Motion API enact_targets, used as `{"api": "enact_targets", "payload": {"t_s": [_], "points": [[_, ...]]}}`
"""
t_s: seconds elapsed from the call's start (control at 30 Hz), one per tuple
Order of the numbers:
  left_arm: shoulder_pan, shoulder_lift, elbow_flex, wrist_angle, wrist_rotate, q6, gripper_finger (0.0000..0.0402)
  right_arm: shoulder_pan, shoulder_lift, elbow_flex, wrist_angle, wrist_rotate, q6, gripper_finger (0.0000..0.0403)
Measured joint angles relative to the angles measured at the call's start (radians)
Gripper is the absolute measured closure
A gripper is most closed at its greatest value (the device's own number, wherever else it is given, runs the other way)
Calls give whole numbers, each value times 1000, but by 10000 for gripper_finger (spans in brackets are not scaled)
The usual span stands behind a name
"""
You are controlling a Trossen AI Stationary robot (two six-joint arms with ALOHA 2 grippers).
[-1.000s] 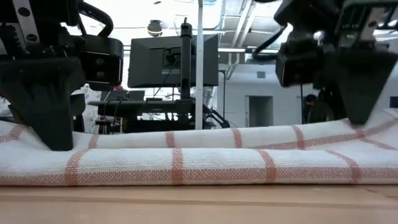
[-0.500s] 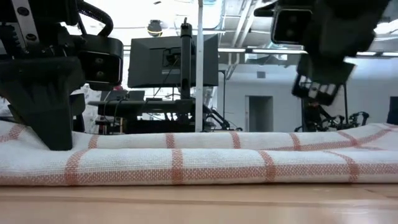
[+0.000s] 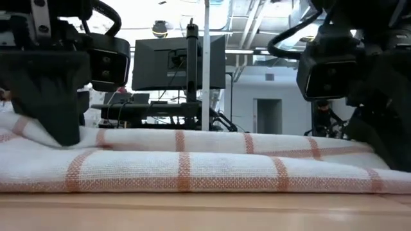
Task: Roll towel
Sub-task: Roll the white towel
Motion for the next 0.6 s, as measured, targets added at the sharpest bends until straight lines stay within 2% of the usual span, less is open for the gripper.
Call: {"api": "enact_targets", "payload": {"t_s": [0.23, 0.5, 0.6], "points": [[19, 0, 0, -60, -25, -11, 385, 7, 4, -2, 23, 7, 16, 292], [54, -5, 6, -55, -5, 31, 297, 9, 4, -2, 21, 9, 17, 292], [67, -34, 7, -80, -3, 51, 278, 9, 4, -2, 21, 9, 17, 292]]}}
